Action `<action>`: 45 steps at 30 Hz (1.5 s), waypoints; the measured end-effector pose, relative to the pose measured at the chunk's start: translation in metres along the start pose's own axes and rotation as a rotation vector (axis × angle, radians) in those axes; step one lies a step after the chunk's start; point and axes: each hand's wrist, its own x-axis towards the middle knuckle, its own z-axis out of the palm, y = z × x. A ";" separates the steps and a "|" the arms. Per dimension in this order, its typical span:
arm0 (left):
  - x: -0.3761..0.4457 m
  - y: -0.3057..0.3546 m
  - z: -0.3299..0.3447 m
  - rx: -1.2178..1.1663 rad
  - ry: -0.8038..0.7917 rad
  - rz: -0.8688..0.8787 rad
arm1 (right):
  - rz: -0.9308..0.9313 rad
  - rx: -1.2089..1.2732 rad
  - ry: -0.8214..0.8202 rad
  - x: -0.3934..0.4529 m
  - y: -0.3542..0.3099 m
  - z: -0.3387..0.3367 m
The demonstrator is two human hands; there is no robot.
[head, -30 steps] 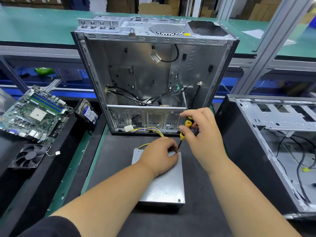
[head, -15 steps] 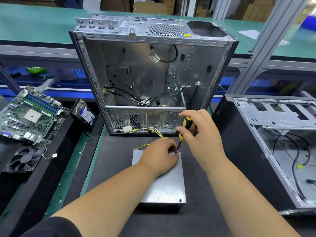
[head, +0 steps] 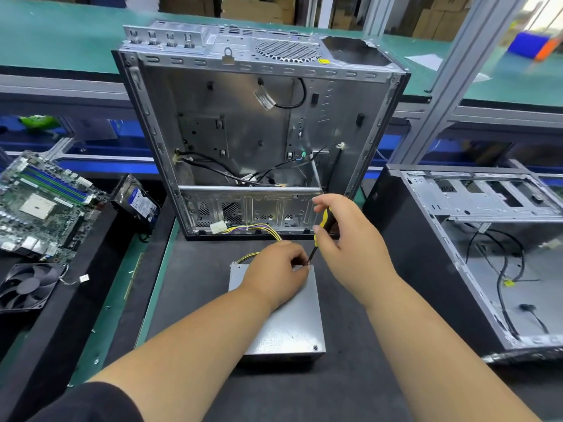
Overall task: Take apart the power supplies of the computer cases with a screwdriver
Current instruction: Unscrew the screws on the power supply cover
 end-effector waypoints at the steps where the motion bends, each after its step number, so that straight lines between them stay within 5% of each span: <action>1: -0.001 0.001 0.001 0.003 0.012 0.001 | -0.015 -0.033 0.008 0.001 0.000 0.000; 10: -0.004 0.003 -0.003 -0.069 0.124 -0.015 | 0.052 0.129 0.155 -0.004 -0.006 -0.007; 18: -0.032 -0.020 -0.074 -0.302 0.219 -0.032 | 0.243 0.411 0.312 -0.004 -0.025 0.004; 25: -0.066 -0.089 -0.136 -0.152 0.364 -0.237 | 0.334 0.587 0.255 0.005 -0.068 0.055; 34: -0.124 -0.182 -0.188 0.429 0.181 -0.600 | 0.310 0.536 0.201 0.000 -0.116 0.114; 45: -0.164 -0.202 -0.187 0.259 0.239 -0.561 | 0.292 0.602 0.209 -0.034 -0.143 0.127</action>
